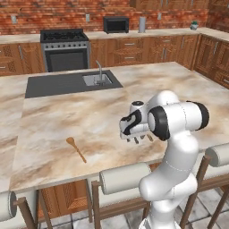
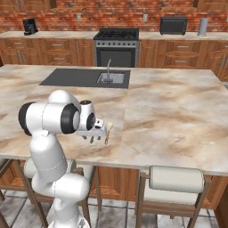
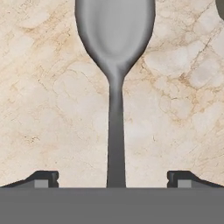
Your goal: Pick up the metallic utensils from the counter and place them in the open drawer. Make sure not to pick up any wooden utensils.
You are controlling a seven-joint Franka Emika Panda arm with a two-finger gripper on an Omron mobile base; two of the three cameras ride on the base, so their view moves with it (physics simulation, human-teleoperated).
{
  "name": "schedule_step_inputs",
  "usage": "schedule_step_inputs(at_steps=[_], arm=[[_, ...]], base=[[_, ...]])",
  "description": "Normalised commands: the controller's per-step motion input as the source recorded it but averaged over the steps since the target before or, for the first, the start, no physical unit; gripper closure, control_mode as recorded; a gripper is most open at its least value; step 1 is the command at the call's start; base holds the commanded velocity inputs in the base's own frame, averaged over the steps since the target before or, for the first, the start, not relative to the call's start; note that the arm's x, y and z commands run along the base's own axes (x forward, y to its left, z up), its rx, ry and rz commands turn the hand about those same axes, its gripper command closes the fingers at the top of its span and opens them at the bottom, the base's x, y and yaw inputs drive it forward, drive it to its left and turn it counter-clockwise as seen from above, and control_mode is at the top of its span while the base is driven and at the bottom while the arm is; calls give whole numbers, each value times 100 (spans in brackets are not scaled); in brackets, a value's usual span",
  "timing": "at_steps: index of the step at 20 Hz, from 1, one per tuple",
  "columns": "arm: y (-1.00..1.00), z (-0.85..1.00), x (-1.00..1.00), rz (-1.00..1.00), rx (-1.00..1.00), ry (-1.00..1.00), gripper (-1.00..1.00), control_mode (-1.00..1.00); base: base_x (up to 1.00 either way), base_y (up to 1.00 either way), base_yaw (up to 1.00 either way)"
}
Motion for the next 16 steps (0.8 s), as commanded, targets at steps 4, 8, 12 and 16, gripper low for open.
schedule_step_inputs(at_steps=[4, 8, 12, 16], arm=[[0, -21, 0, 0, 0, 2, 100, -100], [0, -13, 0, 0, 0, 0, 100, -100], [0, -10, 0, 0, 0, 5, 100, -100], [0, -7, 0, 0, 0, 7, 100, -100]], base=[[0, 0, 0], [0, 0, 0], [0, 0, 0], [0, 0, 0]])
